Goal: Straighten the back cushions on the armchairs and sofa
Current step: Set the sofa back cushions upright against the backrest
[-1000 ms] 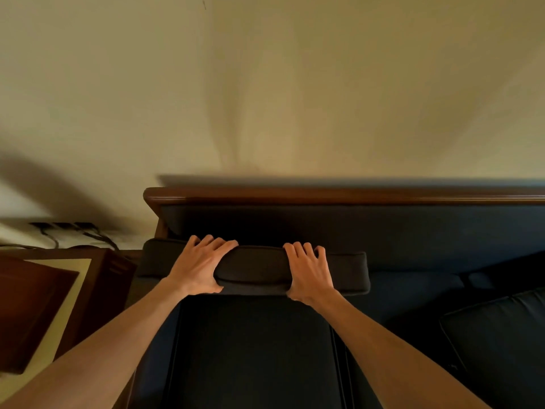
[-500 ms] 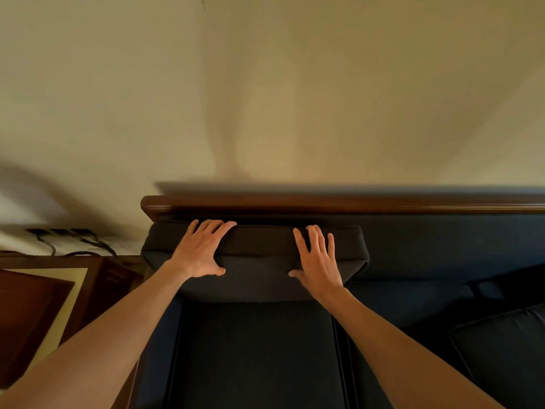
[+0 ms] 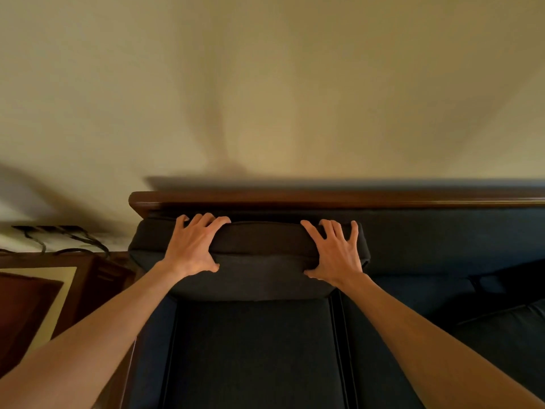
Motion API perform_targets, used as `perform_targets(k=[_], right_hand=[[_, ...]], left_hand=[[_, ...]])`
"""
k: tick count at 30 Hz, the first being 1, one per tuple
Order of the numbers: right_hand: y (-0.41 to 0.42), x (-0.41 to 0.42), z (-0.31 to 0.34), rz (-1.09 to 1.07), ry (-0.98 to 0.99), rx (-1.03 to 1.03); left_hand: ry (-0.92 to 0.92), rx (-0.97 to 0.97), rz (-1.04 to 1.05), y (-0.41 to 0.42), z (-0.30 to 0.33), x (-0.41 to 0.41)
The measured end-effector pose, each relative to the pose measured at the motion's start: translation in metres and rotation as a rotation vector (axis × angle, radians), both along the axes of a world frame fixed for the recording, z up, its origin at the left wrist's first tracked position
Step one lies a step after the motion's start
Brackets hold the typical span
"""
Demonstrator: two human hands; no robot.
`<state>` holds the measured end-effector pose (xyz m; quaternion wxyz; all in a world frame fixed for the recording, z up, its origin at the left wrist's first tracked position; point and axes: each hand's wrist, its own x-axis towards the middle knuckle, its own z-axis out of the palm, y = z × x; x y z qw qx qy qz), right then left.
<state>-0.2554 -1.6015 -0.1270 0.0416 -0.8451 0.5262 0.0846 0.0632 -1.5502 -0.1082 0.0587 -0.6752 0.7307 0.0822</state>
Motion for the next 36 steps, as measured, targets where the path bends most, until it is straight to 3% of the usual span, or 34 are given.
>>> perform_targets(k=[8, 12, 21, 30, 36], right_hand=[[-0.006, 0.017, -0.001, -0.011, -0.016, -0.006], [0.010, 0.021, -0.016, 0.023, -0.043, -0.050], [-0.010, 0.025, -0.015, 0.058, -0.038, -0.011], [-0.014, 0.021, 0.001, 0.090, 0.001, 0.190], [-0.007, 0.000, 0.045, 0.087, -0.058, 0.343]], left_hand=[[0.048, 0.135, 0.094, -0.016, -0.004, -0.009], [0.031, 0.041, 0.018, -0.004, -0.015, -0.050], [0.023, -0.085, 0.126, -0.003, -0.031, -0.059], [0.022, 0.080, 0.152, -0.011, -0.018, -0.061], [0.172, 0.163, 0.253, -0.010, 0.015, -0.104]])
